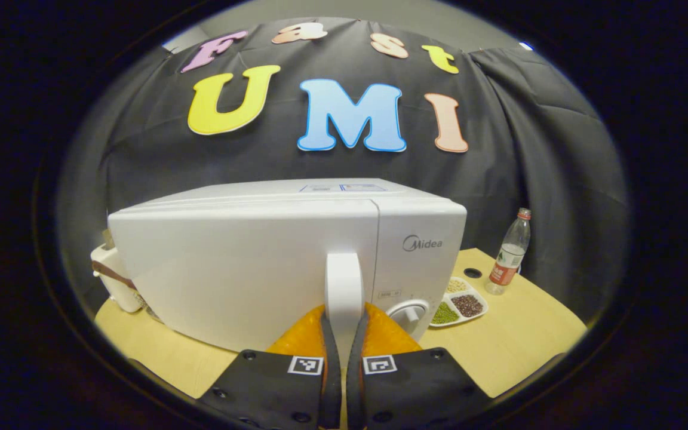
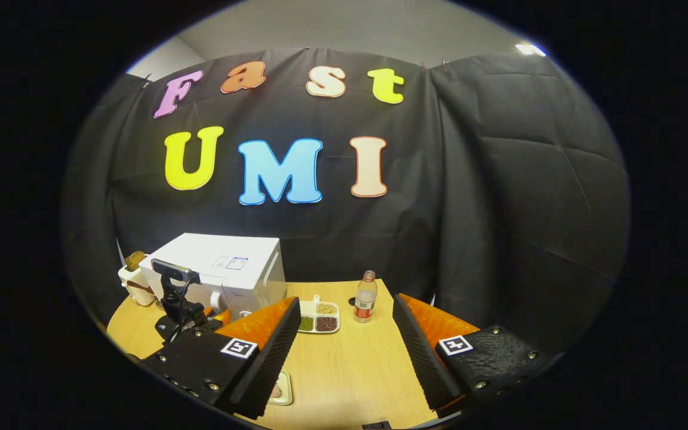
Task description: Open the microwave oven with the left hand, put the food in, and close the microwave oven.
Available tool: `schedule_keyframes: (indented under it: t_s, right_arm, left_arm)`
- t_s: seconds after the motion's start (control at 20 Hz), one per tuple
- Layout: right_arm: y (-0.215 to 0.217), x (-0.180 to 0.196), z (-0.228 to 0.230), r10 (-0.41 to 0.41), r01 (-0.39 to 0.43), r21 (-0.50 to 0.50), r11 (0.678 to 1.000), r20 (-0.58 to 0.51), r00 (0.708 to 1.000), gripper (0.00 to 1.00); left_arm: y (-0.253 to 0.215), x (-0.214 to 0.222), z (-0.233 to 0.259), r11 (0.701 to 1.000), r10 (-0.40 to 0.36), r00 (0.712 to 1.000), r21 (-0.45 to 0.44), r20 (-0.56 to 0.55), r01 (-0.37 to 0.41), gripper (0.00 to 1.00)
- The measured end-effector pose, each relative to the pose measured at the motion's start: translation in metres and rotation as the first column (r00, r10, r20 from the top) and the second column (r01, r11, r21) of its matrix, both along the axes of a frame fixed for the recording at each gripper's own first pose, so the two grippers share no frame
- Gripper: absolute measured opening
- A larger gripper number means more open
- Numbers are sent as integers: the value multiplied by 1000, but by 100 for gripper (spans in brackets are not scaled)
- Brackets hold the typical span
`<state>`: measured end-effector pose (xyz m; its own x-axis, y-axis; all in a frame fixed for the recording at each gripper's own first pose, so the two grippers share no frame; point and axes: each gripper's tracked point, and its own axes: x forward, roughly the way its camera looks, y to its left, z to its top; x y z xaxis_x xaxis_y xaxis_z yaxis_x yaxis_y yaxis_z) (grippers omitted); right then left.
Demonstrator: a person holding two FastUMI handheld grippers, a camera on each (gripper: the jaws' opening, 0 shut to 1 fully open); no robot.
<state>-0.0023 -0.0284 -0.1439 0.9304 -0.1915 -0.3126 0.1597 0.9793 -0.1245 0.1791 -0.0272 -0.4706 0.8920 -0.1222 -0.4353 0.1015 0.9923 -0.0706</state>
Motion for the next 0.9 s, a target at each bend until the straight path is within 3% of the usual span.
schedule_keyframes:
  t_s: [0.45, 0.5, 0.55, 0.9]
  right_arm:
    - [-12, 6, 9, -1, 1, 1, 1000, 27, 1000, 95]
    - [-14, 5, 8, -1, 1, 0, 1000, 27, 1000, 91]
    - [-14, 6, 9, 0, 0, 2, 1000, 27, 1000, 95]
    - [8, 12, -9, 59, -59, 44, 997, 11, 998, 95]
  left_arm:
    - [1, -3, -1, 1000, -3, 999, 5, -46, 4, 8]
    - [1, -3, -1, 1000, 0, 999, 5, -46, 0, 7]
    - [1, -8, 0, 1000, 0, 998, 10, -55, 0, 8]
    - [34, -106, 12, 999, -6, 998, 36, -55, 8, 7]
